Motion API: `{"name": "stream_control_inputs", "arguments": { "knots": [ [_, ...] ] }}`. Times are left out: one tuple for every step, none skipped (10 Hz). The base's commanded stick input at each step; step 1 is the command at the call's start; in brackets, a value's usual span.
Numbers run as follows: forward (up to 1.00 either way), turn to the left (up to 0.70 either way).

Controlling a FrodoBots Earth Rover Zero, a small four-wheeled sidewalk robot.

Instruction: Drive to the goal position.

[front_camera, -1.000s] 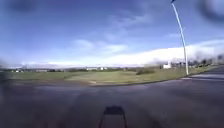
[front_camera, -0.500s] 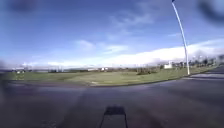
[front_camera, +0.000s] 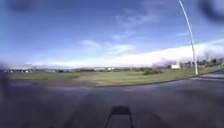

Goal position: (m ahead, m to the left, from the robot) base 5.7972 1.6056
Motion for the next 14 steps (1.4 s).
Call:
{"name": "stream_control_inputs", "arguments": {
  "knots": [
    [0.0, 0.7],
    [0.0, 0.7],
    [0.0, 0.7],
    [0.0, 0.7],
    [0.0, 0.7],
    [0.0, 0.69],
    [0.0, 0.6],
    [0.0, 0.51],
    [0.0, 0.29],
    [0.0, 0.07],
    [0.0, 0.0],
    [0.0, 0.0],
    [0.0, 0.0],
    [0.0, 0.0]
  ]
}}
